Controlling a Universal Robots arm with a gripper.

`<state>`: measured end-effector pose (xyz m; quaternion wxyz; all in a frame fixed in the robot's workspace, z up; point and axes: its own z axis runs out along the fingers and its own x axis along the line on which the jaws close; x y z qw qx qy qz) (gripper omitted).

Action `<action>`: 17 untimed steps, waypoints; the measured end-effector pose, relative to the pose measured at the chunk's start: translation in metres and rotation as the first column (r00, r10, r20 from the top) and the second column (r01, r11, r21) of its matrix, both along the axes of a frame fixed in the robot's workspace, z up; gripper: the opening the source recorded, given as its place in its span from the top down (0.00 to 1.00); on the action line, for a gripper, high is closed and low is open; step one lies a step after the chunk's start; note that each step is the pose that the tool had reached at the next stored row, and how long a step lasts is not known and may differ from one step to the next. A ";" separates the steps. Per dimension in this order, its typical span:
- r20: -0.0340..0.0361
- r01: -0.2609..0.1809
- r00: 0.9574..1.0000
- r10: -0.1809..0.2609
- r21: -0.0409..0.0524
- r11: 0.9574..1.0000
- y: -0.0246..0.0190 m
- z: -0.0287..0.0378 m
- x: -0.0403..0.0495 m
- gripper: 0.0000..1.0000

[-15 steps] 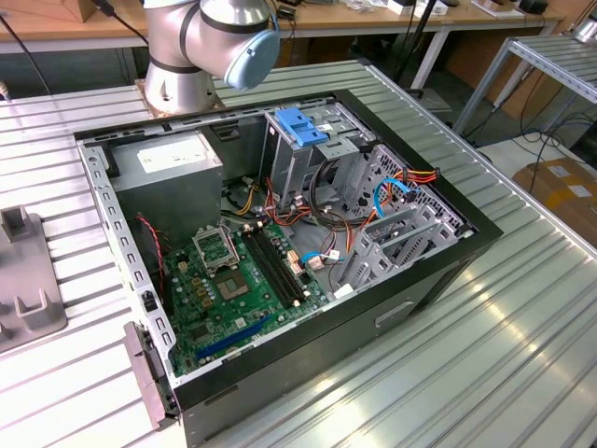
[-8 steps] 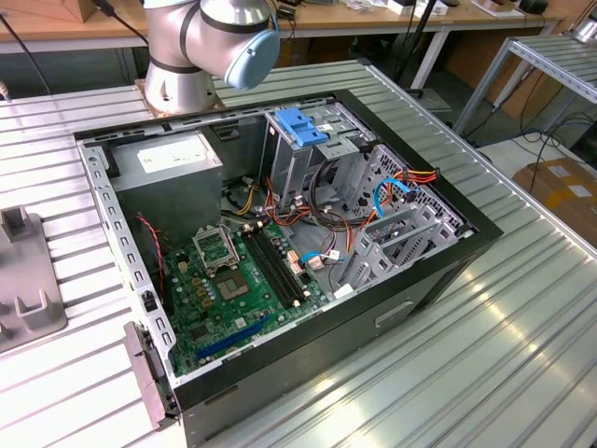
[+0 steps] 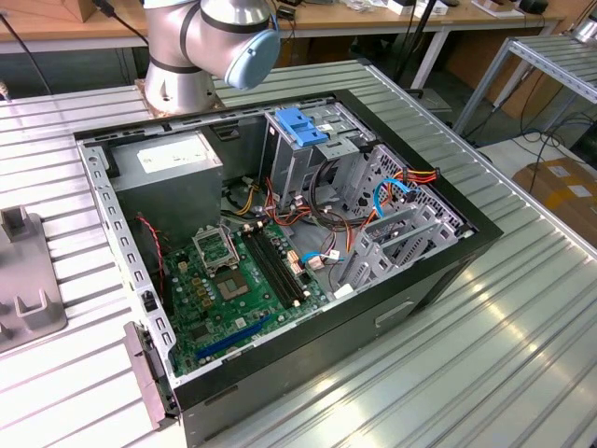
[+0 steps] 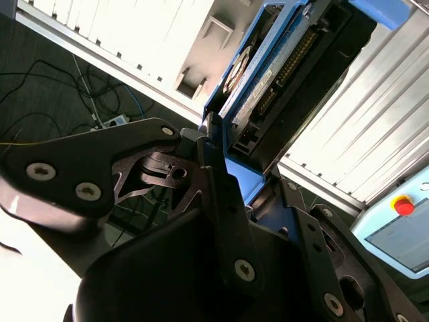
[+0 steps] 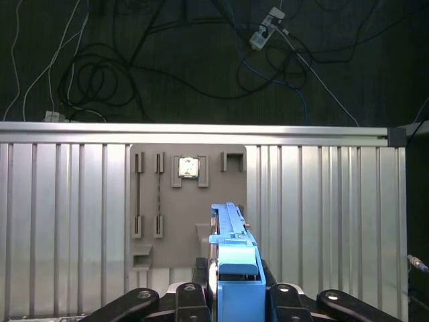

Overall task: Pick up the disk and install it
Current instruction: 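Pick up the disk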

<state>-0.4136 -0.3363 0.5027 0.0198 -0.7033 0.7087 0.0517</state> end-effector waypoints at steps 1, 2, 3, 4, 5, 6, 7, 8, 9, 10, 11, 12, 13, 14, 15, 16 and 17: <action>0.000 0.000 1.000 0.000 0.000 1.000 -0.0001 0.0000 0.0004 0.63; 0.000 0.000 1.000 0.000 0.000 1.000 -0.0002 0.0000 0.0007 0.63; 0.000 0.000 1.000 0.000 0.000 1.000 -0.0004 0.0000 0.0011 0.63; 0.000 0.000 1.000 0.000 0.000 1.000 -0.0005 0.0000 0.0014 0.63; 0.000 0.000 1.000 0.000 0.000 1.000 -0.0006 0.0000 0.0018 0.63; 0.000 0.000 1.000 0.000 0.000 1.000 -0.0007 0.0000 0.0020 0.63; 0.000 0.000 1.000 0.000 0.000 1.000 -0.0008 0.0000 0.0024 0.63; 0.000 0.000 1.000 0.000 0.000 1.000 -0.0009 0.0000 0.0028 0.63; 0.000 0.000 1.000 0.000 0.000 1.000 -0.0010 0.0000 0.0031 0.63; 0.000 0.000 1.000 0.000 0.000 1.000 -0.0011 0.0000 0.0034 0.63; 0.000 0.000 1.000 0.000 0.000 1.000 -0.0012 0.0000 0.0037 0.63; 0.000 0.000 1.000 0.000 0.000 1.000 -0.0013 0.0000 0.0041 0.63; 0.000 0.000 1.000 0.000 0.000 1.000 -0.0014 0.0000 0.0044 0.63; 0.000 0.000 1.000 0.000 0.000 1.000 -0.0016 0.0000 0.0048 0.63; 0.000 0.000 1.000 0.000 0.000 1.000 -0.0017 0.0000 0.0051 0.63; 0.000 0.000 1.000 0.000 0.000 1.000 -0.0020 -0.0001 0.0056 0.63; 0.000 0.000 1.000 0.000 0.000 1.000 -0.0023 -0.0001 0.0061 0.63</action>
